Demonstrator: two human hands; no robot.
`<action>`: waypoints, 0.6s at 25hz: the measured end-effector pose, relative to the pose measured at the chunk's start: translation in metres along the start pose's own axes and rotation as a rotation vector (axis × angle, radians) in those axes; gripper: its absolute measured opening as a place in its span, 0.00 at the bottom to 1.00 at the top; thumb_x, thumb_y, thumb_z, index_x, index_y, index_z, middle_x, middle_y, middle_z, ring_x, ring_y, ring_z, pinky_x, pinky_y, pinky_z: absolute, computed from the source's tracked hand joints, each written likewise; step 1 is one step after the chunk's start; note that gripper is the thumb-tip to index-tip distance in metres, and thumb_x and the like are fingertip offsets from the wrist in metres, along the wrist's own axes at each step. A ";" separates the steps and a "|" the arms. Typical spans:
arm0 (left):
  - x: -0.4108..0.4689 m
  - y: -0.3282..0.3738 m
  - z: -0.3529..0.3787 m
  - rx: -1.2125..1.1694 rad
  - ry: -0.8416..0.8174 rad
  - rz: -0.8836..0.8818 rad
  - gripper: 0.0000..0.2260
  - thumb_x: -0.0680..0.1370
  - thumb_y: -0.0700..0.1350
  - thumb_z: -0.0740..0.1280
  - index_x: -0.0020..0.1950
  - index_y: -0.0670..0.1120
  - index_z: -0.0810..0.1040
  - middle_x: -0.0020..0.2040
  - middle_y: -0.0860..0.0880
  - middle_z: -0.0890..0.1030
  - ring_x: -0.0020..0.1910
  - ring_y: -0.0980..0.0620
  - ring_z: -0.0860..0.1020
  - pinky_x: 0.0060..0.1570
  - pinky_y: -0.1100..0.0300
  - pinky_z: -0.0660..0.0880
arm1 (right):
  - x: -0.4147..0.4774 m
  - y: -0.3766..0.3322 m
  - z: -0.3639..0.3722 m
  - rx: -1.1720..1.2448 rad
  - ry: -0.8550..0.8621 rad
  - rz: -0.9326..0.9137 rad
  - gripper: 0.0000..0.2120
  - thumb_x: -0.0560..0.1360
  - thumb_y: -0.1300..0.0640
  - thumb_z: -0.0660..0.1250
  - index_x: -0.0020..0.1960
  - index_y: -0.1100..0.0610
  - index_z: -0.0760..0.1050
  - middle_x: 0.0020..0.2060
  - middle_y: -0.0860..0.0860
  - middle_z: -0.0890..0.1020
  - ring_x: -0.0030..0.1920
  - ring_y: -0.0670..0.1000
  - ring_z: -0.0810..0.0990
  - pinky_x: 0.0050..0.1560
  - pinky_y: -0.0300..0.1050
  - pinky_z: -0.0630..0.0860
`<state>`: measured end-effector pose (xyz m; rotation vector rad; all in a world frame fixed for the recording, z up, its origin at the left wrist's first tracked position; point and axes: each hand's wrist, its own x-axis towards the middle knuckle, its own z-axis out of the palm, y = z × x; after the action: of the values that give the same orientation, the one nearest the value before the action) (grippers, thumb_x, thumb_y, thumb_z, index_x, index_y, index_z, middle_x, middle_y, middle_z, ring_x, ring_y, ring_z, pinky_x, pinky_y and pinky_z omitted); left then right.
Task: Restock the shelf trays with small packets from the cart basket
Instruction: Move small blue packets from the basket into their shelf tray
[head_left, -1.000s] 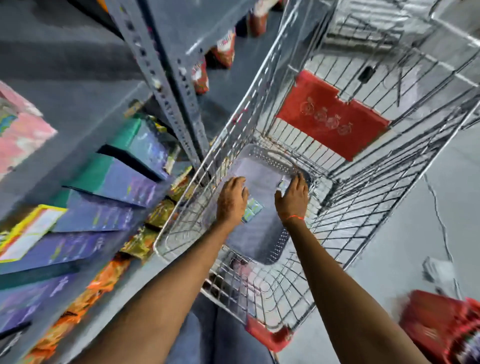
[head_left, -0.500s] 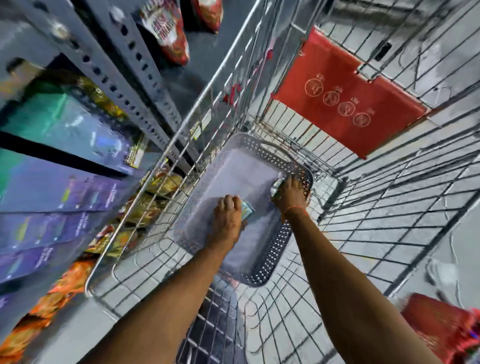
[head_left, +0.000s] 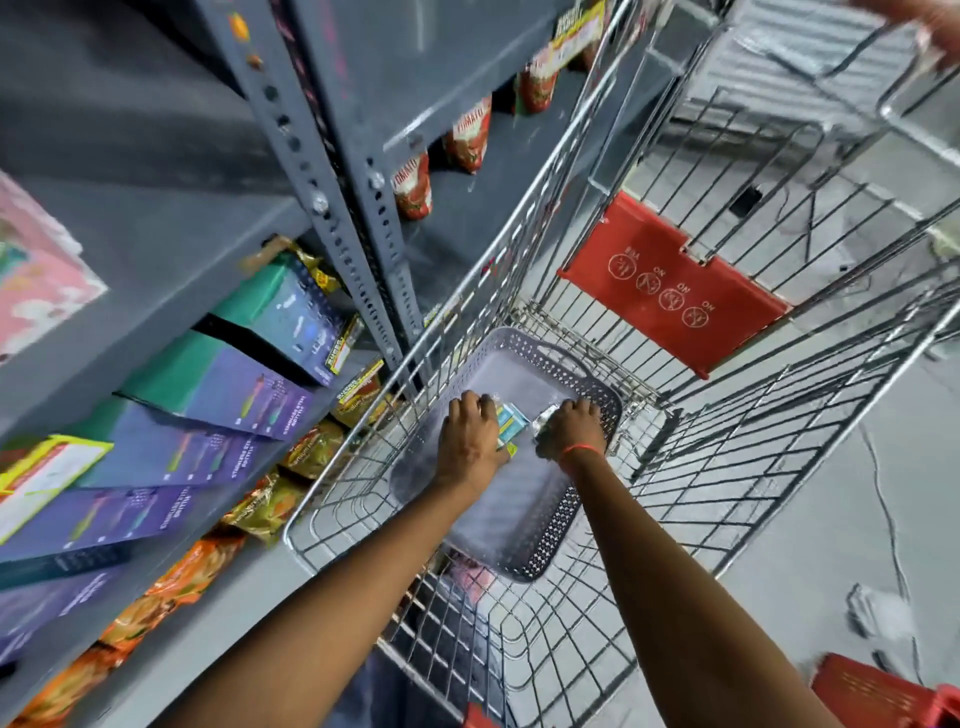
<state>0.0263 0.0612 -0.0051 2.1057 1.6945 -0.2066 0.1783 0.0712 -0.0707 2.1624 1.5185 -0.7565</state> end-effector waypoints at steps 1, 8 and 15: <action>-0.009 0.002 -0.022 -0.014 0.015 0.011 0.31 0.71 0.55 0.73 0.67 0.40 0.67 0.62 0.41 0.71 0.59 0.45 0.70 0.61 0.57 0.70 | -0.017 -0.005 -0.027 -0.024 -0.005 -0.033 0.35 0.62 0.48 0.73 0.65 0.63 0.73 0.63 0.60 0.73 0.66 0.61 0.67 0.68 0.51 0.68; -0.073 -0.029 -0.188 -0.097 0.276 -0.032 0.28 0.70 0.53 0.74 0.65 0.41 0.70 0.63 0.41 0.70 0.63 0.42 0.69 0.63 0.54 0.69 | -0.135 -0.084 -0.227 -0.214 -0.056 -0.289 0.33 0.62 0.48 0.80 0.60 0.64 0.77 0.61 0.61 0.80 0.61 0.58 0.79 0.61 0.47 0.76; -0.130 -0.121 -0.286 -0.151 0.529 -0.335 0.28 0.69 0.55 0.75 0.62 0.42 0.73 0.61 0.41 0.73 0.62 0.41 0.71 0.62 0.51 0.70 | -0.230 -0.204 -0.303 -0.251 0.095 -0.558 0.15 0.63 0.56 0.78 0.44 0.61 0.78 0.44 0.56 0.80 0.46 0.53 0.77 0.45 0.43 0.76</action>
<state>-0.1638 0.0834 0.2715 1.8540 2.2776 0.4081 -0.0135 0.1518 0.3073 1.6222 2.1742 -0.5863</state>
